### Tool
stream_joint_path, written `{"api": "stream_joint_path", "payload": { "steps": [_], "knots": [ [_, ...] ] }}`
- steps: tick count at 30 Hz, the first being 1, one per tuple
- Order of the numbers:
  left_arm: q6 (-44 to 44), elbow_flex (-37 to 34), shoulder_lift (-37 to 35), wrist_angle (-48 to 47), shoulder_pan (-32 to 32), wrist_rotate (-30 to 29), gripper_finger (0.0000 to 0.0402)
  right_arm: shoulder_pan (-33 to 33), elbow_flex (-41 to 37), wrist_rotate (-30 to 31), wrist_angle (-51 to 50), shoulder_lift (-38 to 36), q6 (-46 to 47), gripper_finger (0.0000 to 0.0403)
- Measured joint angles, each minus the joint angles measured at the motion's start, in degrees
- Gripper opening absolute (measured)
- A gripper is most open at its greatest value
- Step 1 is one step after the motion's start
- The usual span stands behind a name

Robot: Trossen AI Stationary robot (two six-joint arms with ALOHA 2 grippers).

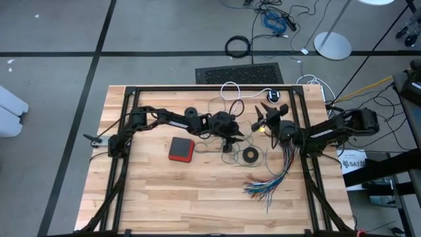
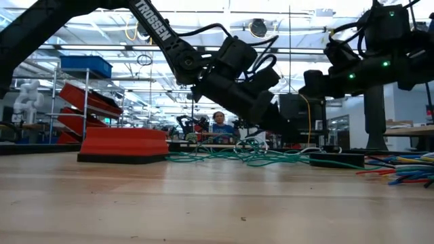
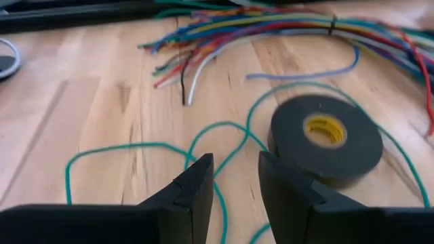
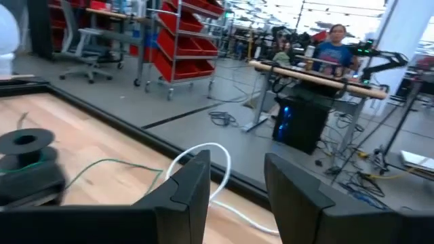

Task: Coiling cords
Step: Coil the white wire cable on the spool

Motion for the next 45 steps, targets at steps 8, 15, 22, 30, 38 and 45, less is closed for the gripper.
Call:
{"api": "stream_joint_path", "payload": {
  "steps": [8, 15, 22, 30, 38, 45],
  "knots": [
    [-0.08, 0.0, 0.0, -3.57, -0.41, -0.02, 0.0123, -5.14, 7.13, -0.21, -11.28, -2.99, -5.87, 0.0125],
    [-0.04, 0.0, 0.0, -3.53, -0.96, 0.0, 0.0123, -13.96, 21.39, -3.93, -36.21, -3.04, -10.87, 0.0125],
    [-0.03, 0.0, 0.0, -3.73, -0.85, -0.02, 0.0123, -28.84, 32.2, -20.6, -64.53, -2.2, -1.66, 0.0125],
    [-0.02, 0.02, 0.0, -3.73, -0.85, -0.02, 0.0123, -41.06, 36.79, -30.78, -78.09, 0.04, 1.74, 0.0125],
    [0.01, 0.02, -0.02, -3.27, -0.85, -0.02, 0.0123, -46.47, 36.78, -36.29, -79.71, 8.82, 0.99, 0.0125],
    [0.01, 0.02, -0.02, -2.88, -0.85, -0.02, 0.0123, -50.26, 41.33, -44.25, -82.76, 17.29, 3.97, 0.0125]
  ]
}}
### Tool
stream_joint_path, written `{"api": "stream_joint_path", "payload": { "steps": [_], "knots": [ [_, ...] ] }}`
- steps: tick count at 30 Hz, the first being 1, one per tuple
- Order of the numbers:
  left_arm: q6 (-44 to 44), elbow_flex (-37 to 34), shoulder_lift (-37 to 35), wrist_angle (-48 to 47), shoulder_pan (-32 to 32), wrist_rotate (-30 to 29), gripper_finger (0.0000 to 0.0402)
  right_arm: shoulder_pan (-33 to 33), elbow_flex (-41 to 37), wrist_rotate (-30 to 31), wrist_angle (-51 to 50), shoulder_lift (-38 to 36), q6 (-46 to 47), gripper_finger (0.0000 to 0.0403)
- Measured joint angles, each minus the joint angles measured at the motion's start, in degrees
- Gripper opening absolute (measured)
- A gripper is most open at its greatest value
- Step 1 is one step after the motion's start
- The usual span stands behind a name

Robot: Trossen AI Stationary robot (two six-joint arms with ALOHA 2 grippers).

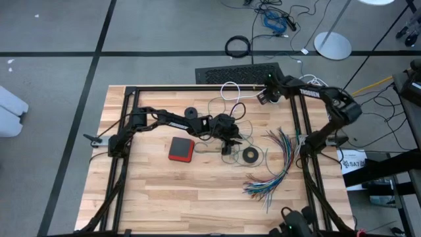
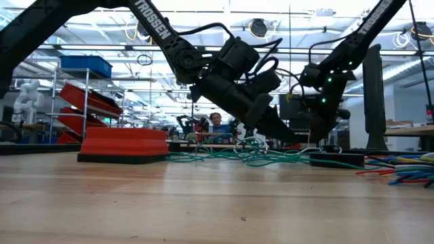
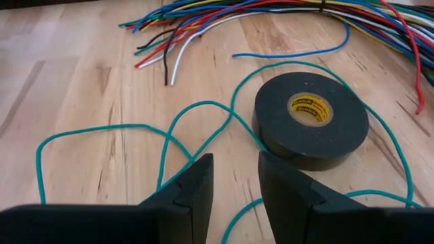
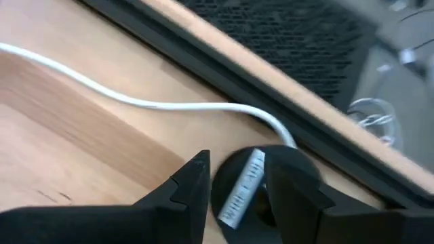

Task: Coiling cords
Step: Coil the white wire cable on the spool

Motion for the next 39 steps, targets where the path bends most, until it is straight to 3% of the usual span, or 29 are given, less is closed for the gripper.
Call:
{"api": "stream_joint_path", "payload": {
  "steps": [9, 20, 26, 39],
  "knots": [
    [0.01, 0.0, 0.0, 0.04, 0.0, 0.0, 0.0123, -0.28, 6.29, -1.01, -4.71, 5.63, -1.51, 0.0126],
    [0.02, 0.0, 0.0, -0.49, 0.0, 0.0, 0.0123, -0.23, 9.87, -0.46, -18.06, 1.9, -3.41, 0.0166],
    [0.01, 0.0, 0.0, -0.52, 0.0, 0.0, 0.0123, -0.54, 9.06, -0.29, -17.72, 3.71, -2.66, 0.0184],
    [-0.02, 0.02, 0.0, -1.04, 0.0, 0.0, 0.0123, -2.57, 9.04, -1.35, -17.17, 8.48, -2.56, 0.0172]
  ]
}}
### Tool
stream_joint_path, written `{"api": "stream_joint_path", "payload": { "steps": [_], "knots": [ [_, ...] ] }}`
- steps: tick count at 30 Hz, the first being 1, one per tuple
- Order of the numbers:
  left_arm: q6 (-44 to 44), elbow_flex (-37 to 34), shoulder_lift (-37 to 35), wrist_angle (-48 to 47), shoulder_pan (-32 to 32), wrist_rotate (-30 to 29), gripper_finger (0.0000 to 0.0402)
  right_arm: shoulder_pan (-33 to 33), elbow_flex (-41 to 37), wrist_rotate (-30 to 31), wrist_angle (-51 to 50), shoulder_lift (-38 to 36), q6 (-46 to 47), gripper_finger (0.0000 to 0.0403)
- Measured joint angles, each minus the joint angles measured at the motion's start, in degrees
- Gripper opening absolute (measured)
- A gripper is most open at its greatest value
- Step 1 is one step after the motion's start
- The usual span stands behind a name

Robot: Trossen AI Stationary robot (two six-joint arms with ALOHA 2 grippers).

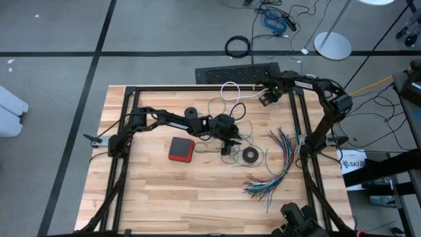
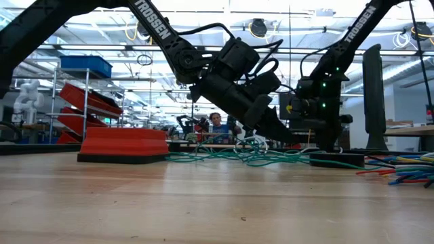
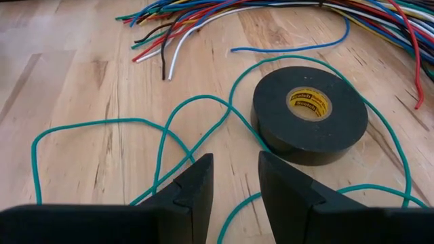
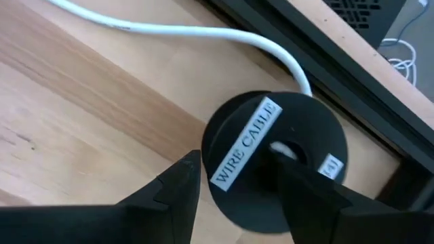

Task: Coiling cords
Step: Coil the white wire cable on the spool

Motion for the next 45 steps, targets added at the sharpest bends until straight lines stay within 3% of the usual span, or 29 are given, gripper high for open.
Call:
{"api": "stream_joint_path", "payload": {
  "steps": [6, 14, 18, 34, 45],
  "knots": [
    [0.02, 0.0, 0.0, -0.38, 0.0, 0.0, 0.0123, 0.19, 0.1, -1.31, 1.01, 1.17, -1.37, 0.0155],
    [0.02, 0.0, 0.0, -0.38, 0.0, 0.0, 0.0123, 1.29, -0.09, -3.92, 0.63, -4.95, -3.27, 0.0039],
    [-0.03, 0.0, 0.0, -0.41, 0.0, 0.0, 0.0123, 1.88, -0.13, -4.91, -1.7, -7.64, -3.4, 0.0005],
    [-0.04, 0.0, 0.0, -1.58, 0.02, -1.27, 0.0123, 11.46, -0.09, -5.35, -7.41, -20.15, 0.14, 0.0],
    [-0.02, 0.0, -0.02, 0.22, 0.07, -1.29, 0.0123, 21.77, -0.09, 1.83, -7.26, -31.77, 4.86, 0.0]
  ]
}}
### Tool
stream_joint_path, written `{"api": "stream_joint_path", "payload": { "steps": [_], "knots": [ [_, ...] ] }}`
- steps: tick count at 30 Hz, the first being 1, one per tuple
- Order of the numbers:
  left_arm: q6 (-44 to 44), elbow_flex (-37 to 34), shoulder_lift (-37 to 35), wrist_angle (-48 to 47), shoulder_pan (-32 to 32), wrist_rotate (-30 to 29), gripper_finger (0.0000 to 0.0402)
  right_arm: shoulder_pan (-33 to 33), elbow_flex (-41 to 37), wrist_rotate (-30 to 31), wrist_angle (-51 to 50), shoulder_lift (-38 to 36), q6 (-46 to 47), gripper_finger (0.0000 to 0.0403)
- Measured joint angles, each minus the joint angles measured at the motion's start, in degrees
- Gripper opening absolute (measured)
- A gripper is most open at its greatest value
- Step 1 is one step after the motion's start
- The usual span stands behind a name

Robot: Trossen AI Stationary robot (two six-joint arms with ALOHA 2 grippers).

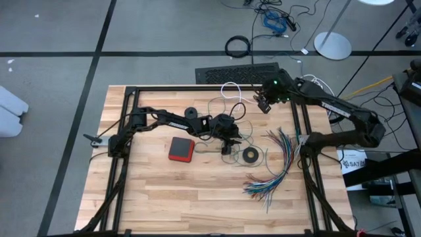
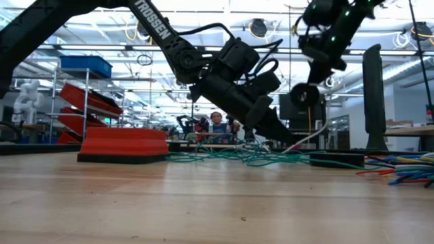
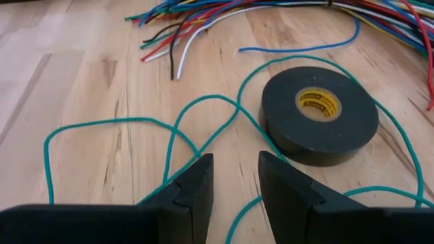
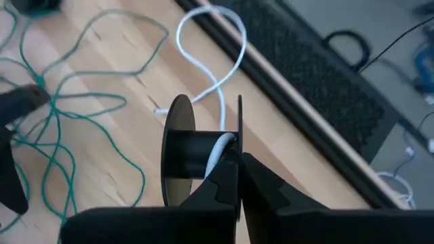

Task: Coiling cords
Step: Coil the white wire cable on the spool

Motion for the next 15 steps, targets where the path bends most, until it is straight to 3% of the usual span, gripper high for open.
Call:
{"api": "stream_joint_path", "payload": {
  "steps": [8, 15],
  "knots": [
    [0.2, 0.03, -0.25, 0.92, 0.15, -0.92, 0.0123, 6.69, 0.0, 3.78, -0.04, -6.35, 3.22, 0.0],
    [4.48, 0.55, -4.56, 0.64, 0.2, -11.35, 0.0123, 11.91, 0.02, 5.35, -0.59, -9.12, 5.59, 0.0]
  ]
}}
